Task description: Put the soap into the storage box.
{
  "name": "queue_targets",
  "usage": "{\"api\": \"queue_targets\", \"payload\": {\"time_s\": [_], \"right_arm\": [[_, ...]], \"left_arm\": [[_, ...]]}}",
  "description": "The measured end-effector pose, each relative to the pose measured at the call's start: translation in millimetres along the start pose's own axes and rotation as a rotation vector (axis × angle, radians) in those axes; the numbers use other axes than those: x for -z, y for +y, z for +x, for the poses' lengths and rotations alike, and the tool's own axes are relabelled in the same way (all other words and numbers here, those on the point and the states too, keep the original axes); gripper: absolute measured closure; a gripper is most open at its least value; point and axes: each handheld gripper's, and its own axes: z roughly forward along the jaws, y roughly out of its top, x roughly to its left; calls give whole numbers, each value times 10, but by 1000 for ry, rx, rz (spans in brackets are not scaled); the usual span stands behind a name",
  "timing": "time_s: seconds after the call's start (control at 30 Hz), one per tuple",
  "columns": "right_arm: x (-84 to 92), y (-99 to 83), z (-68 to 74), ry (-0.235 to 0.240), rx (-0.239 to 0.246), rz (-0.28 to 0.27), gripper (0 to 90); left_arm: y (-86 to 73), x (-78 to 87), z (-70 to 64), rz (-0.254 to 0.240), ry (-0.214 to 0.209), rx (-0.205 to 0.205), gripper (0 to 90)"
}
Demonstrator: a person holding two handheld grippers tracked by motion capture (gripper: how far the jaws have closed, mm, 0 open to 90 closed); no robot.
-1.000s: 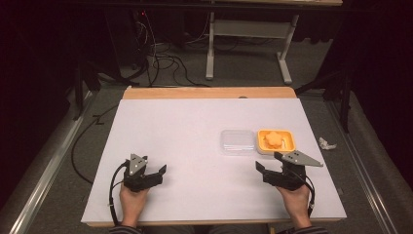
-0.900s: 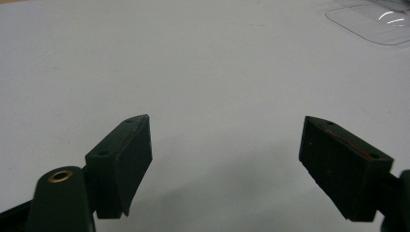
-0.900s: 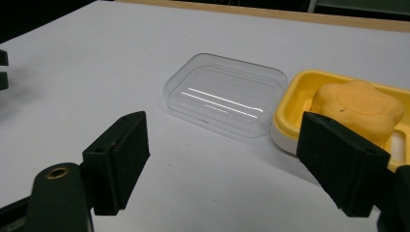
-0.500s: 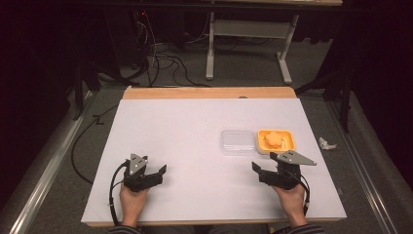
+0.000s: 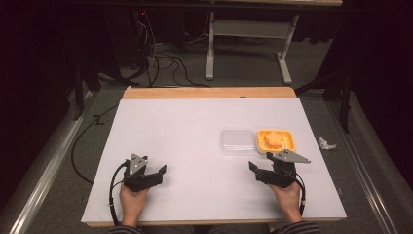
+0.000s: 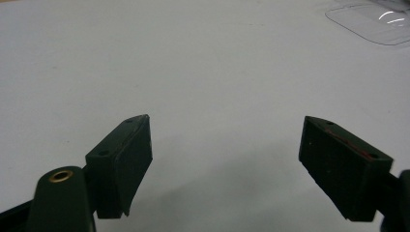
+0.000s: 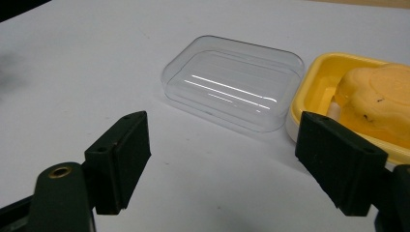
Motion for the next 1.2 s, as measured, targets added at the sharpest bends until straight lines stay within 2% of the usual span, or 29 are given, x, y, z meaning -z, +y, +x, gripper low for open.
{"api": "queue_targets", "payload": {"time_s": [0.7,1.2], "right_arm": [[-191,-79,-53,-41,4,63,227],[-279,-133,2,-80,55,95,228]], "left_arm": [[-1,2,-3,-3,1,-1,197],[-1,2,-3,-2,2,-1,197]]}}
